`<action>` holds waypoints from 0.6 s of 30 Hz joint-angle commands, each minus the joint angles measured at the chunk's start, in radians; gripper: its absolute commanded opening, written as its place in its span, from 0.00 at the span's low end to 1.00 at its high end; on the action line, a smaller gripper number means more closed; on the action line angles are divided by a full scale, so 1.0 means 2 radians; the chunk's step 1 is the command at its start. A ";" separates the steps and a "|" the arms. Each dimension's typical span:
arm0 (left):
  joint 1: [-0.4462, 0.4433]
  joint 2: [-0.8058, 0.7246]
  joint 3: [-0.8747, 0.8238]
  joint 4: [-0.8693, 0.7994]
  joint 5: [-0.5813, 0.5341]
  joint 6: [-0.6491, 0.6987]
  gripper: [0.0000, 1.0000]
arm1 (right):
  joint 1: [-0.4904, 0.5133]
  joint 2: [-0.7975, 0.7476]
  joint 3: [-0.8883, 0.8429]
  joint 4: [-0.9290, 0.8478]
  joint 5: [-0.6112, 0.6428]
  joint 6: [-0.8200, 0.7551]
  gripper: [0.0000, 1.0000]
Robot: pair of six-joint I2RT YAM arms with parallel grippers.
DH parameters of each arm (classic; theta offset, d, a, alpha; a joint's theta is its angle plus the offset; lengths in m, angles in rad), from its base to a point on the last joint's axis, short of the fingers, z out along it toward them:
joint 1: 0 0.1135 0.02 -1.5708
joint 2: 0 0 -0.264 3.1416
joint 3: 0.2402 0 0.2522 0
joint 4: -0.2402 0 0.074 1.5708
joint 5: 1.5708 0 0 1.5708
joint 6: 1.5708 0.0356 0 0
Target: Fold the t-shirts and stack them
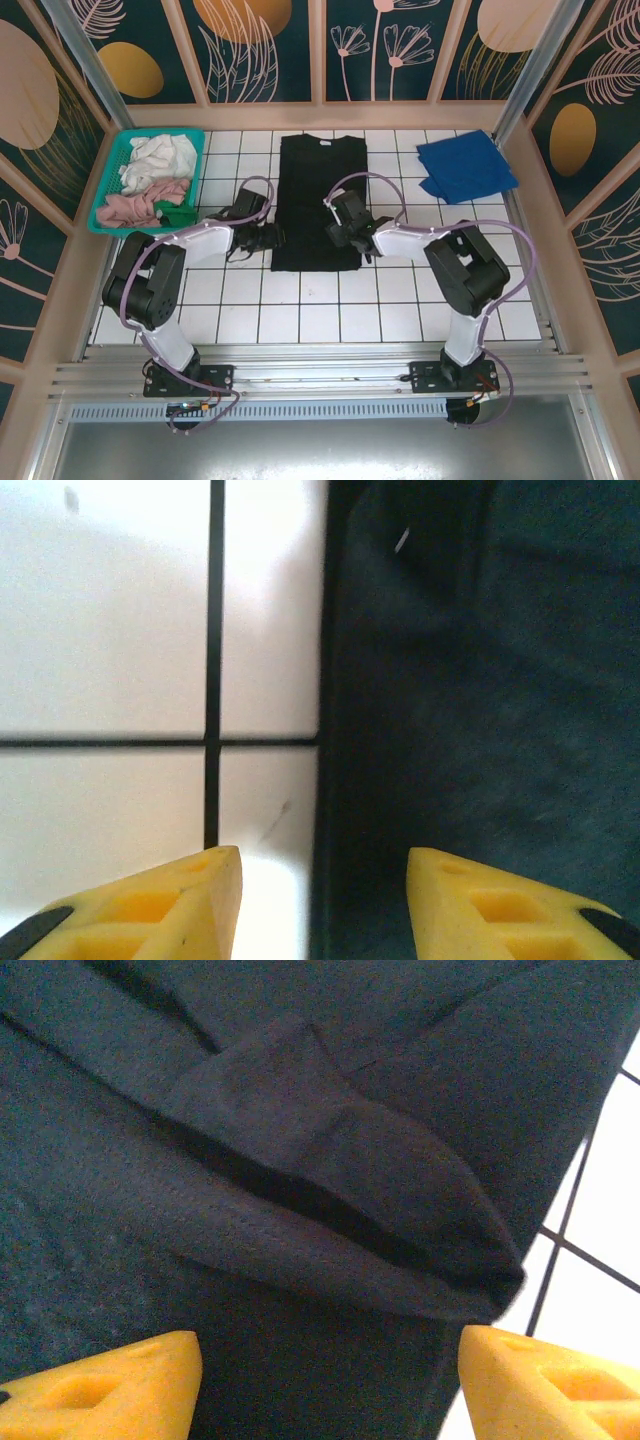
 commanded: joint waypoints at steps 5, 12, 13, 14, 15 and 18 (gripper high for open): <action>0.001 -0.015 -0.030 0.046 0.038 -0.021 0.45 | 0.015 0.044 0.035 0.044 0.039 -0.096 0.72; 0.000 0.003 -0.041 0.049 0.033 -0.010 0.44 | 0.008 0.051 0.058 0.058 0.046 -0.110 0.66; 0.000 0.006 -0.040 0.047 0.033 -0.007 0.44 | 0.002 0.050 0.065 0.053 0.033 -0.107 0.64; 0.000 0.009 -0.039 0.045 0.032 -0.004 0.43 | -0.005 0.050 0.072 0.049 0.022 -0.104 0.63; 0.000 0.011 -0.038 0.045 0.031 -0.002 0.43 | -0.008 0.052 0.078 0.045 0.019 -0.104 0.62; 0.000 0.018 -0.034 0.041 0.030 0.004 0.42 | -0.017 0.065 0.094 0.043 0.019 -0.118 0.62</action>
